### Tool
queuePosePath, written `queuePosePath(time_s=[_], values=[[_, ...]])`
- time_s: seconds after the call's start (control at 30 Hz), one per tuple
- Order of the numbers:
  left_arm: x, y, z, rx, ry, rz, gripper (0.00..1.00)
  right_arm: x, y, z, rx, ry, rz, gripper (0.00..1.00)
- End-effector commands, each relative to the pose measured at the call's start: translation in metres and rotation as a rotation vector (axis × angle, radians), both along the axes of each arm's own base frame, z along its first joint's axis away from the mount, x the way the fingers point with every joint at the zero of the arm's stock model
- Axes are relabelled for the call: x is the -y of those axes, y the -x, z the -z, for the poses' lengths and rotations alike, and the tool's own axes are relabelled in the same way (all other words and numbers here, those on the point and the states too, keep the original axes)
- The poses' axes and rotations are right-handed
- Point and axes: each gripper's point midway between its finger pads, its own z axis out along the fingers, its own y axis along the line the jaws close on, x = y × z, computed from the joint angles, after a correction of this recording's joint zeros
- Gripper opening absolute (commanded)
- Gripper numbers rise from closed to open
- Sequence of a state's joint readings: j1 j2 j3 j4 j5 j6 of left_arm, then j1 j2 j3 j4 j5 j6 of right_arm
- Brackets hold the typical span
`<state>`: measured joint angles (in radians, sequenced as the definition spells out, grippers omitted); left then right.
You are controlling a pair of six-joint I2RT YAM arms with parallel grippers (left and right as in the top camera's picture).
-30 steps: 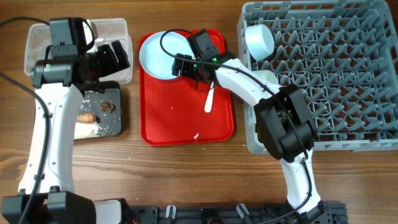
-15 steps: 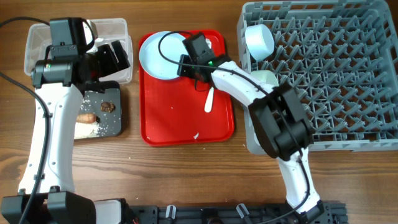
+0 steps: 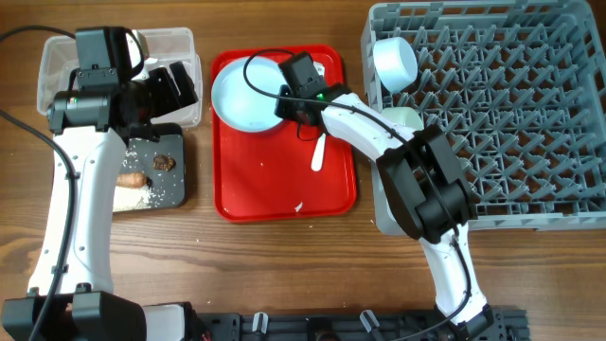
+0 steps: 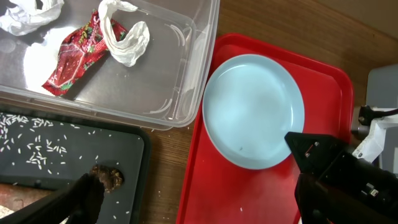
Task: Sort waste into correct bins and load items into the dishwasher rack
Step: 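Grasp the edge of the light-blue plate with the right gripper, then lift the plate and stand it upright in the dish rack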
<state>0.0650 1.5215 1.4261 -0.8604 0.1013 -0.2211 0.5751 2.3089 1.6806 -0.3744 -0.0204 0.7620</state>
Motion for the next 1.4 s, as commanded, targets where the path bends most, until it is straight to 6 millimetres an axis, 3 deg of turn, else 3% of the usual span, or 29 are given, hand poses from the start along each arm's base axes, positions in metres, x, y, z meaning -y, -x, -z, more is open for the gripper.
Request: queuePosePath(time_s=[0.0, 0.13, 0.27, 0.4, 0.53, 0.77, 0.9, 1.0, 1.17, 1.37], values=[[-0.003, -0.002, -0.004, 0.013, -0.013, 0.001, 1.0, 0.001, 0.012, 0.025, -0.085, 0.021, -0.013, 0.04], [-0.003, -0.002, -0.004, 0.013, -0.013, 0.001, 1.0, 0.009, 0.011, 0.01, -0.101, 0.059, -0.028, 0.04], [-0.003, -0.002, -0.004, 0.013, -0.013, 0.001, 1.0, 0.03, 0.004, -0.012, -0.088, 0.139, -0.037, 0.04], [-0.003, -0.002, -0.004, 0.013, -0.013, 0.001, 1.0, 0.048, -0.005, -0.046, -0.021, 0.189, -0.081, 0.04], [-0.003, -0.002, -0.004, 0.013, -0.013, 0.001, 1.0, 0.066, -0.014, -0.111, 0.138, 0.273, -0.156, 0.04], [-0.003, -0.002, -0.004, 0.013, -0.013, 0.002, 1.0, 0.134, -0.002, -0.241, 0.375, 0.475, -0.034, 0.04], [-0.003, -0.002, -0.004, 0.013, -0.013, 0.002, 1.0, 0.189, 0.011, -0.303, 0.474, 0.6, 0.102, 0.04], [-0.003, -0.002, -0.004, 0.013, -0.012, 0.002, 1.0, 0.236, 0.021, -0.337, 0.505, 0.854, 0.076, 0.04], [-0.003, -0.002, -0.004, 0.013, -0.013, 0.002, 1.0, 0.296, 0.031, -0.353, 0.398, 1.166, 0.015, 0.05], [-0.003, -0.002, -0.004, 0.013, -0.013, 0.001, 1.0, 0.347, 0.035, -0.334, 0.222, 1.339, -0.096, 0.04]])
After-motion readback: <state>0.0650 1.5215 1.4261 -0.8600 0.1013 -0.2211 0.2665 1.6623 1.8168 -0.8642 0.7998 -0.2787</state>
